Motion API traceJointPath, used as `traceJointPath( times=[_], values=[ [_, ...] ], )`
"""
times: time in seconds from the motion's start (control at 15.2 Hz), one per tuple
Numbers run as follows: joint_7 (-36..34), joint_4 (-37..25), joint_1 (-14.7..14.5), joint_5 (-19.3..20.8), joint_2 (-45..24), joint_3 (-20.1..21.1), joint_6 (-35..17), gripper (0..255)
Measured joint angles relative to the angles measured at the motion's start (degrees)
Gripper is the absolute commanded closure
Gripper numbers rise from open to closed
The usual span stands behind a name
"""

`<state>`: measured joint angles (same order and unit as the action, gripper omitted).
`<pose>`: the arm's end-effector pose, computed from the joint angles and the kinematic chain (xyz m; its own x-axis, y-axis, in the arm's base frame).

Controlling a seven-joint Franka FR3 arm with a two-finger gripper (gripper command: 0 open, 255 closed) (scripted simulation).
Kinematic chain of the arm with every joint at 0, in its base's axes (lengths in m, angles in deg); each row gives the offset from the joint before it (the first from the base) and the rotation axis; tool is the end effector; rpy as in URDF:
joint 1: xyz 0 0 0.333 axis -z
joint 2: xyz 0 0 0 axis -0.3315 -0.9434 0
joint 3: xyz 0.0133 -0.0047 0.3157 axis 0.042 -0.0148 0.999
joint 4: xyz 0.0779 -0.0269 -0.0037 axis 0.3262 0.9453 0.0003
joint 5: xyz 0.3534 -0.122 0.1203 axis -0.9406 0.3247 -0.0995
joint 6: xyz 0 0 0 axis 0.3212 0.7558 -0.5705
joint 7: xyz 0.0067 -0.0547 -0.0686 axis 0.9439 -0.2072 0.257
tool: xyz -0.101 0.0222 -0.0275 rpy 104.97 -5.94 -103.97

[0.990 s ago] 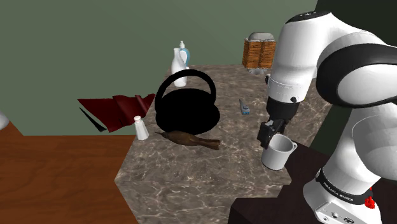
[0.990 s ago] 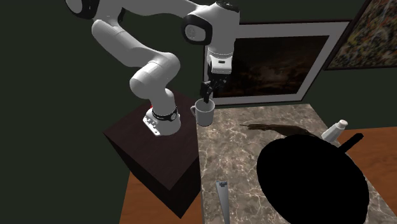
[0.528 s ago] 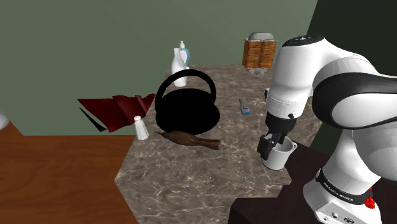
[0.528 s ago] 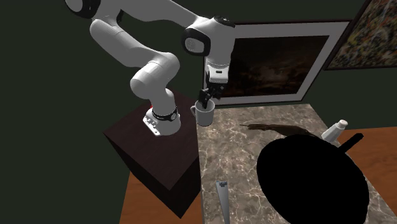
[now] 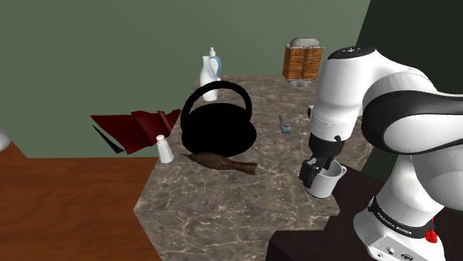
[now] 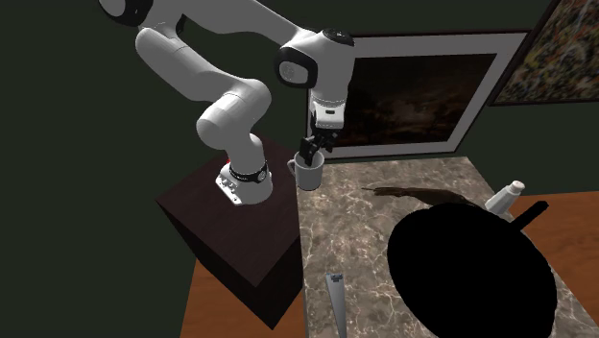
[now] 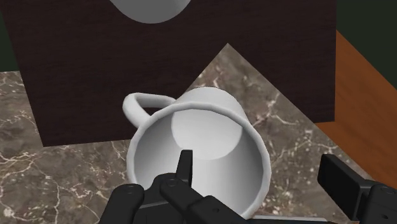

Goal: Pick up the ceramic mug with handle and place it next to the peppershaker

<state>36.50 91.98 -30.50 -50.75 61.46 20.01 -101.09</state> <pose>0.2132 0.1146 0.3586 0.9885 -0.1491 -0.0239 -0.1471 -0.9867 0.0698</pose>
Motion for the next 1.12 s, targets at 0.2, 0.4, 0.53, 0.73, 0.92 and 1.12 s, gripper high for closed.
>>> traceJointPath(
  times=[0.2, 0.4, 0.53, 0.73, 0.92, 1.12],
  values=[
    [0.0, 0.0, 0.0, 0.0, 0.0, 0.0, 0.0, 255],
    [0.0, 0.01, 0.0, 0.0, 0.0, 0.0, 0.0, 255],
    [0.0, 0.01, 0.0, 0.0, 0.0, 0.0, 0.0, 255],
    [0.0, 0.01, 0.0, 0.0, 0.0, 0.0, 0.0, 255],
    [0.06, -1.18, 0.25, 0.59, 0.96, -0.55, 2.1, 255],
    [0.24, -3.1, 0.74, 1.5, 2.02, -1.41, 4.99, 255]
  ],
)
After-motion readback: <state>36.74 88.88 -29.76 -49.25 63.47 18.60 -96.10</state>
